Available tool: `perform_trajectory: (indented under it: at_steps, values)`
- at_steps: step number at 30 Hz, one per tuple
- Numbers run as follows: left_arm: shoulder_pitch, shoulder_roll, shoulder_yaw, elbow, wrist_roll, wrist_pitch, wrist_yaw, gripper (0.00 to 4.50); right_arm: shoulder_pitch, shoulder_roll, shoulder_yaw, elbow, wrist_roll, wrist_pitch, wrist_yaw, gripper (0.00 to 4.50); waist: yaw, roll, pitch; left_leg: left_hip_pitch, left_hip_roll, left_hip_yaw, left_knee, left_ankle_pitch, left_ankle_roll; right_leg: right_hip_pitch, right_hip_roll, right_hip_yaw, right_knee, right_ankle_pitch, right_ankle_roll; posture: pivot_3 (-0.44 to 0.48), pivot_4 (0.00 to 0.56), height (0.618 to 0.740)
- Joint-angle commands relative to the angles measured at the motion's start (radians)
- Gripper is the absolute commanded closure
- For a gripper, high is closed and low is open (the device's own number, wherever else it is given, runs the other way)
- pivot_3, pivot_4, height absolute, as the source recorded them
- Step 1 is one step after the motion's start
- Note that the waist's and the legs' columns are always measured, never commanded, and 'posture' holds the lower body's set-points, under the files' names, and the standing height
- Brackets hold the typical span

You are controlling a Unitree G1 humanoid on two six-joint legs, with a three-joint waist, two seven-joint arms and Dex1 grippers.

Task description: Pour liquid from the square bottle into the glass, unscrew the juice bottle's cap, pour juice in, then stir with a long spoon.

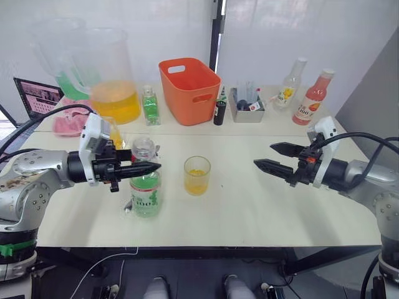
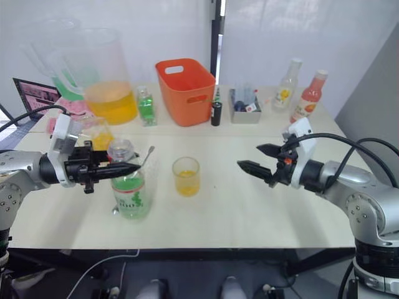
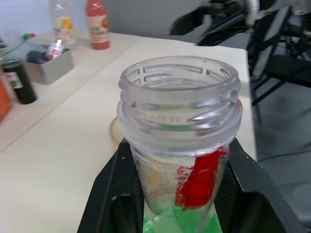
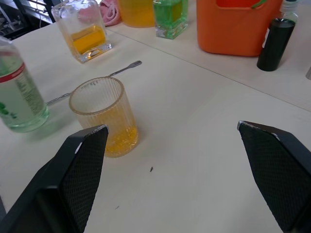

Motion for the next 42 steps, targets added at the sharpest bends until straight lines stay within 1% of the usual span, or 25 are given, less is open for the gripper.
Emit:
perform_trajectory:
  at_steps: [1, 3, 5, 7, 11, 12, 15, 18, 22, 26, 30, 33, 34, 35, 36, 39, 41, 42]
  values:
    - [-0.046, 0.008, 0.005, 0.017, 0.042, -0.083, -0.009, 3.24, -0.007, -0.019, -0.006, -0.046, 0.024, 0.0, 0.0, 0.0, -0.004, 0.0, 0.0, 0.0, 0.0, -0.001, 0.0, 0.0, 0.0, 0.0, 0.0, -0.001, 0.001, 0.0, 0.001, 0.0, 0.15, 0.735]
    - [-0.062, 0.001, -0.007, 0.037, 0.05, -0.098, -0.015, 3.24, -0.005, -0.02, -0.007, -0.053, 0.034, 0.006, 0.0, 0.0, -0.004, 0.0, 0.0, -0.001, 0.0, -0.004, 0.0, 0.0, 0.0, 0.0, 0.001, -0.003, 0.002, 0.0, 0.001, 0.0, 0.15, 0.735]
    - [-0.154, -0.027, -0.067, 0.135, 0.147, -0.215, -0.015, 3.24, 0.026, -0.02, -0.029, -0.113, 0.085, 0.038, -0.008, 0.0, 0.002, 0.0, 0.0, -0.001, 0.0, -0.005, 0.0, 0.0, 0.0, 0.0, 0.001, -0.003, 0.002, 0.0, 0.001, 0.0, 0.15, 0.735]
    - [-0.198, -0.04, -0.095, 0.19, 0.195, -0.276, -0.023, 3.24, 0.039, -0.022, -0.039, -0.14, 0.113, 0.052, -0.018, 0.0, 0.01, 0.0, 0.0, -0.002, 0.0, -0.007, 0.0, 0.0, 0.0, 0.0, 0.002, -0.004, 0.003, 0.0, 0.001, 0.0, 0.15, 0.735]
    - [-0.362, -0.092, -0.173, 0.401, 0.341, -0.501, -0.046, 3.24, 0.081, 0.001, -0.091, -0.207, 0.177, 0.066, -0.1, 0.0, 0.017, 0.0, 0.0, -0.004, 0.0, -0.008, 0.002, 0.0, 0.0, 0.0, 0.003, -0.004, 0.003, 0.0, 0.002, 0.0, 0.15, 0.735]
    - [-0.383, -0.1, -0.183, 0.435, 0.362, -0.54, -0.052, 3.24, 0.087, 0.004, -0.098, -0.217, 0.192, 0.069, -0.114, 0.0, 0.019, 0.0, 0.0, -0.004, 0.0, -0.008, 0.003, 0.0, 0.0, 0.0, 0.003, -0.004, 0.003, 0.0, 0.002, 0.0, 0.15, 0.735]
    - [-0.473, -0.144, -0.223, 0.579, 0.451, -0.727, -0.054, 3.24, 0.111, 0.014, -0.116, -0.255, 0.231, 0.072, -0.179, 0.0, 0.021, 0.0, 0.0, -0.005, 0.0, -0.009, 0.003, 0.001, 0.0, 0.0, 0.003, -0.004, 0.003, 0.001, 0.002, 0.0, 0.15, 0.735]
    - [-0.534, -0.18, -0.247, 0.696, 0.519, -0.888, -0.044, 3.24, 0.123, 0.019, -0.12, -0.276, 0.27, 0.069, -0.229, 0.0, 0.02, 0.0, 0.0, -0.006, 0.0, -0.009, 0.004, 0.001, 0.0, 0.0, 0.003, -0.004, 0.003, 0.002, 0.003, 0.0, 0.15, 0.735]
    - [-0.588, -0.217, -0.263, 0.805, 0.581, -1.046, -0.022, 3.24, 0.127, 0.017, -0.116, -0.292, 0.31, 0.06, -0.28, 0.0, 0.02, 0.0, 0.0, -0.006, 0.0, -0.009, 0.004, 0.001, 0.0, 0.0, 0.003, -0.004, 0.003, 0.003, 0.004, 0.0, 0.15, 0.735]
    - [-0.627, -0.251, -0.302, 0.936, 0.7, -1.307, 0.062, 3.24, 0.131, 0.021, -0.114, -0.314, 0.304, 0.05, -0.362, 0.0, 0.021, 0.0, 0.0, -0.006, 0.0, -0.009, 0.005, 0.001, 0.0, 0.0, 0.003, -0.004, 0.003, 0.006, 0.008, 0.0, 0.15, 0.735]
    - [-0.647, -0.266, -0.334, 1.029, 0.788, -1.468, 0.144, 3.24, 0.155, 0.022, -0.117, -0.329, 0.336, 0.048, -0.404, 0.0, 0.021, 0.0, 0.0, -0.006, 0.0, -0.009, 0.005, 0.001, 0.0, 0.0, 0.003, -0.004, 0.003, 0.01, 0.009, 0.0, 0.15, 0.735]
    - [-0.658, -0.276, -0.36, 1.084, 0.859, -1.552, 0.222, 3.24, 0.175, 0.013, -0.115, -0.345, 0.359, 0.047, -0.438, 0.0, 0.025, -0.001, 0.0, -0.006, 0.001, -0.007, 0.006, 0.001, 0.0, -0.002, 0.003, -0.001, 0.003, 0.011, 0.007, 0.0, 0.15, 0.732]
    - [-0.661, -0.278, -0.367, 1.098, 0.875, -1.57, 0.241, 3.24, 0.179, 0.011, -0.114, -0.348, 0.363, 0.045, -0.446, 0.0, 0.031, -0.002, -0.001, -0.005, 0.009, 0.009, 0.009, -0.002, -0.001, -0.009, 0.008, 0.008, 0.004, 0.012, -0.002, 0.0, 0.15, 0.731]
    - [-0.665, -0.281, -0.374, 1.112, 0.898, -1.588, 0.273, 3.24, 0.185, 0.011, -0.115, -0.354, 0.368, 0.04, -0.455, 0.0, 0.033, -0.003, -0.001, -0.006, 0.014, 0.019, 0.01, -0.003, -0.002, -0.016, 0.014, 0.019, 0.003, 0.015, -0.008, 0.0, 0.15, 0.731]
    - [-0.669, -0.285, -0.38, 1.124, 0.918, -1.601, 0.3, 3.24, 0.191, 0.01, -0.116, -0.358, 0.375, 0.037, -0.464, 0.0, 0.034, -0.003, -0.001, -0.005, 0.017, 0.029, 0.01, -0.004, 0.0, -0.022, 0.018, 0.031, 0.002, 0.019, -0.008, 0.0, 0.15, 0.731]
    - [-0.678, -0.293, -0.406, 1.142, 0.992, -1.636, 0.39, 3.24, 0.2, 0.006, -0.115, -0.367, 0.392, 0.029, -0.491, 0.0, 0.022, -0.003, -0.001, -0.006, 0.015, 0.023, 0.013, -0.005, 0.0, -0.015, 0.018, 0.03, 0.002, 0.02, -0.001, 0.0, 0.15, 0.731]
    - [-0.681, -0.293, -0.421, 1.148, 1.033, -1.656, 0.443, 3.24, 0.204, 0.004, -0.111, -0.372, 0.401, 0.026, -0.504, 0.0, 0.019, -0.003, -0.001, -0.006, 0.015, 0.022, 0.013, -0.004, 0.0, -0.015, 0.018, 0.029, 0.002, 0.02, 0.002, 0.0, 0.15, 0.731]
    - [-0.683, -0.292, -0.428, 1.15, 1.054, -1.666, 0.47, 3.24, 0.207, 0.002, -0.108, -0.374, 0.406, 0.023, -0.511, 0.0, 0.019, -0.003, -0.001, -0.006, 0.015, 0.021, 0.013, -0.004, 0.0, -0.014, 0.019, 0.028, 0.003, 0.017, 0.006, 0.0, 0.15, 0.731]
